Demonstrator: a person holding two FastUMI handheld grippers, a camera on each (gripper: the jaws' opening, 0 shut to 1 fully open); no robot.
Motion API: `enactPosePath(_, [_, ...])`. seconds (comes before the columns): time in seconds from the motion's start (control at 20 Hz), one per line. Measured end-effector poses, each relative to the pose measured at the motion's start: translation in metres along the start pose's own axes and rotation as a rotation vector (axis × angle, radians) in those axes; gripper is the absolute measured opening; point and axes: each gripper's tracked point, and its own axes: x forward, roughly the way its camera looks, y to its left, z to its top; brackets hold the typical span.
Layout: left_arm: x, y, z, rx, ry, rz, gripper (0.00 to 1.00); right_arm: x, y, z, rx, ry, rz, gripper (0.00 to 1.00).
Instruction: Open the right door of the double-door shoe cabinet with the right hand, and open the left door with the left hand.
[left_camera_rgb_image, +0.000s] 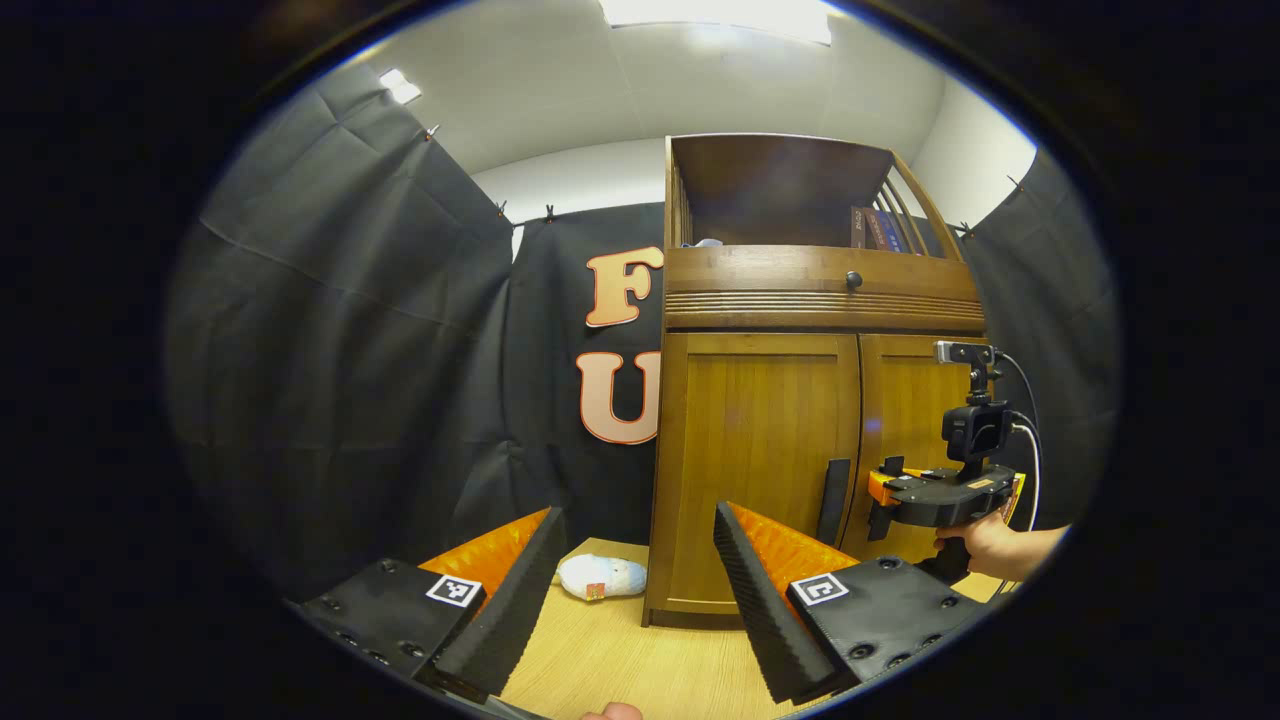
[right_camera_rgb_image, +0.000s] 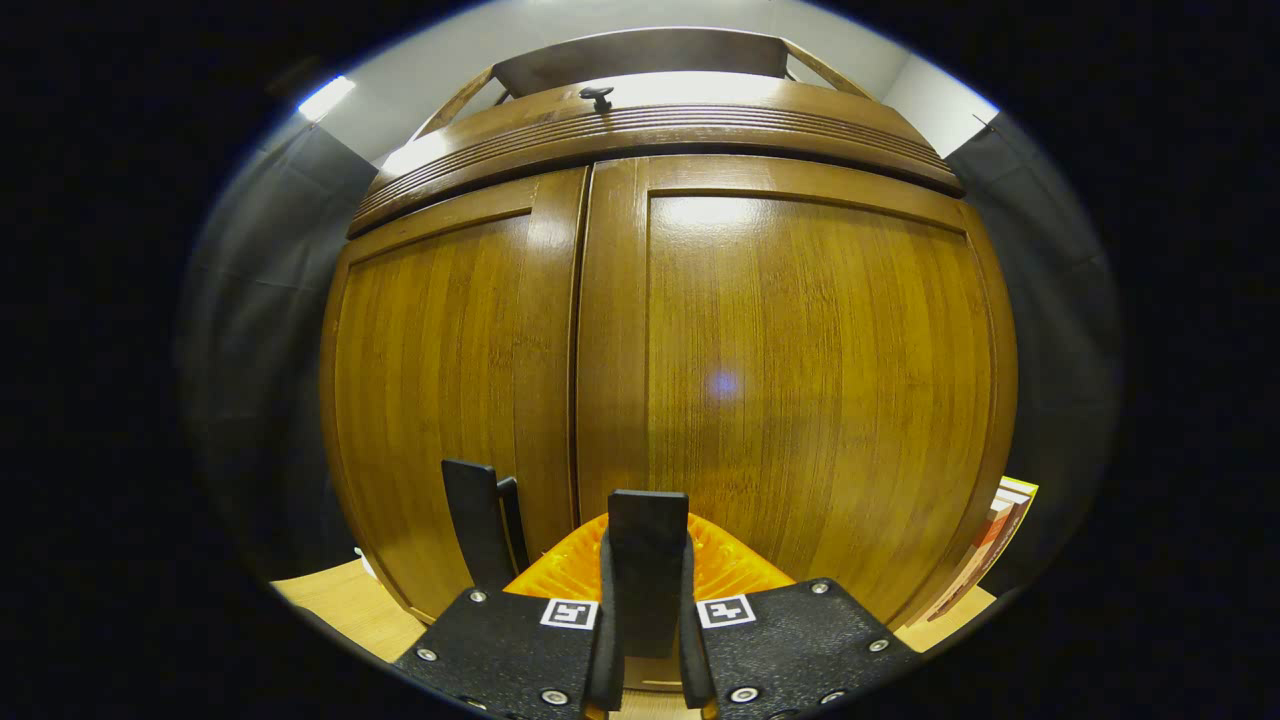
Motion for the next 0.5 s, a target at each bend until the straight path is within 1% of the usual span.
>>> enactPosePath(0.1, [-0.003,0.000,0.001,0.002,-0.002,0.001,0.94,-0.006,0.000,-0.001,0.007,0.003,0.009,0.22])
enactPosePath(0.2, [-0.006,-0.001,0.000,-0.005,0.001,-0.002,0.94,-0.011,0.000,0.000,0.000,0.008,0.015,0.22])
enactPosePath(0.25, [-0.007,-0.001,0.001,-0.006,0.002,-0.001,0.99,-0.013,0.000,0.000,0.001,0.011,0.019,0.22])
enactPosePath(0.3, [-0.008,0.000,0.002,-0.005,0.002,0.000,0.96,-0.015,0.001,0.001,0.009,0.013,0.022,0.17])
enactPosePath(0.35, [-0.010,0.000,0.002,-0.003,0.000,0.002,0.94,-0.018,0.001,0.002,0.012,0.013,0.026,0.22])
enactPosePath(0.4, [-0.010,0.000,0.004,-0.001,-0.001,0.003,0.96,-0.023,0.001,0.002,0.014,0.012,0.030,0.22])
enactPosePath(0.45, [-0.012,-0.001,0.005,0.000,-0.003,0.003,0.94,-0.029,0.000,0.001,0.016,0.011,0.036,0.22])
enactPosePath(0.5, [-0.013,-0.001,0.005,0.001,-0.003,0.003,0.94,-0.037,-0.001,-0.001,0.025,0.010,0.041,0.22])
